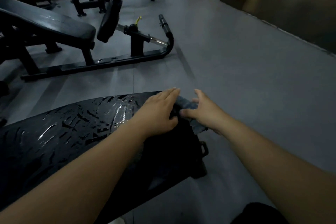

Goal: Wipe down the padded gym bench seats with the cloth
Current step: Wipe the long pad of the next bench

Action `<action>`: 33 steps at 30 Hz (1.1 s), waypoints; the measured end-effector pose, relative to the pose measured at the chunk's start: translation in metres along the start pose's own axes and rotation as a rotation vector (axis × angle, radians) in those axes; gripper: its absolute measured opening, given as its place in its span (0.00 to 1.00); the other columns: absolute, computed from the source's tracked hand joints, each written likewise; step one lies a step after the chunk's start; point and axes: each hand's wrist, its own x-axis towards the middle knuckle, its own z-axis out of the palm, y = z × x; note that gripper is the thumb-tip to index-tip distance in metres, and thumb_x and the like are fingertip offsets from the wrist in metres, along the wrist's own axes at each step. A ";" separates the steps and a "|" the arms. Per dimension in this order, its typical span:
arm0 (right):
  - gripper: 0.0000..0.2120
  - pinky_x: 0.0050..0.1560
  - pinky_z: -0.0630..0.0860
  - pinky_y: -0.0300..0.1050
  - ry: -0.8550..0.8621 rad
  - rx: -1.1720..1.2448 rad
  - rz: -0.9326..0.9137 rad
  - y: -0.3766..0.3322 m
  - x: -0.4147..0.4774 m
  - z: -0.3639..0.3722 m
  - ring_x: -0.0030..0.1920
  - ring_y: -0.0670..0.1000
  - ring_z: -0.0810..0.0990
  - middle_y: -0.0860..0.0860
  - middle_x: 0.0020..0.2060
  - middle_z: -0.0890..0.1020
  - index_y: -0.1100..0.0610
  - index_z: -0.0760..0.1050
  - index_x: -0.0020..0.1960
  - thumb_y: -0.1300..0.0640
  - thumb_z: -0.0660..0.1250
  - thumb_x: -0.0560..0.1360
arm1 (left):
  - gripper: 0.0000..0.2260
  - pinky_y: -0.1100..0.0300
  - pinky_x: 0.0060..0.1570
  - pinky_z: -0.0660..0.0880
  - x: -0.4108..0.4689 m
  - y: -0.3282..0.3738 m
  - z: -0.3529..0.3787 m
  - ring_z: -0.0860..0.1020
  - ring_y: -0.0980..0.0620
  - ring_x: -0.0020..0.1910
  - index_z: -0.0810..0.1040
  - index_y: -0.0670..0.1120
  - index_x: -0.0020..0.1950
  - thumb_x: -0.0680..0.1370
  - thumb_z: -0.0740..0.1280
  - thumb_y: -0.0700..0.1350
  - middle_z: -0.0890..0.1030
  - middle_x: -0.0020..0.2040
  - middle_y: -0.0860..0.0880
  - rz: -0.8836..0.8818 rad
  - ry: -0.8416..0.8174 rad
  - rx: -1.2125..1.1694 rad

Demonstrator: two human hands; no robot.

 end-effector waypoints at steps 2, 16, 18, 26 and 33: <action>0.55 0.56 0.80 0.55 -0.023 0.025 0.011 0.004 -0.007 -0.027 0.56 0.55 0.81 0.53 0.63 0.78 0.47 0.44 0.81 0.50 0.78 0.68 | 0.40 0.54 0.76 0.55 0.016 0.024 0.001 0.58 0.48 0.78 0.50 0.47 0.81 0.75 0.68 0.53 0.58 0.80 0.47 0.098 -0.028 0.028; 0.10 0.27 0.75 0.42 0.029 -0.535 0.326 0.028 -0.097 -0.130 0.25 0.51 0.78 0.55 0.28 0.80 0.58 0.75 0.35 0.62 0.69 0.75 | 0.04 0.54 0.36 0.66 0.086 0.184 0.015 0.74 0.48 0.38 0.73 0.48 0.47 0.80 0.62 0.40 0.74 0.41 0.50 0.341 0.109 0.443; 0.11 0.29 0.73 0.42 0.114 -0.713 0.373 0.036 -0.090 -0.130 0.26 0.52 0.75 0.54 0.29 0.78 0.58 0.74 0.35 0.60 0.67 0.76 | 0.12 0.55 0.33 0.67 0.090 0.195 0.022 0.69 0.50 0.29 0.70 0.47 0.36 0.79 0.62 0.38 0.71 0.33 0.51 0.289 0.075 0.441; 0.07 0.42 0.73 0.49 0.327 -0.945 0.176 0.078 -0.119 -0.153 0.40 0.54 0.72 0.51 0.38 0.73 0.57 0.73 0.46 0.59 0.58 0.81 | 0.09 0.53 0.35 0.71 0.108 0.237 0.035 0.72 0.50 0.32 0.73 0.49 0.38 0.79 0.61 0.43 0.73 0.36 0.50 0.212 -0.146 0.224; 0.09 0.38 0.72 0.47 0.462 -0.918 0.115 0.096 -0.119 -0.165 0.36 0.51 0.75 0.52 0.41 0.80 0.53 0.74 0.42 0.62 0.59 0.78 | 0.13 0.53 0.38 0.71 0.120 0.245 0.034 0.73 0.49 0.35 0.71 0.47 0.38 0.82 0.60 0.47 0.74 0.38 0.47 0.263 -0.216 0.094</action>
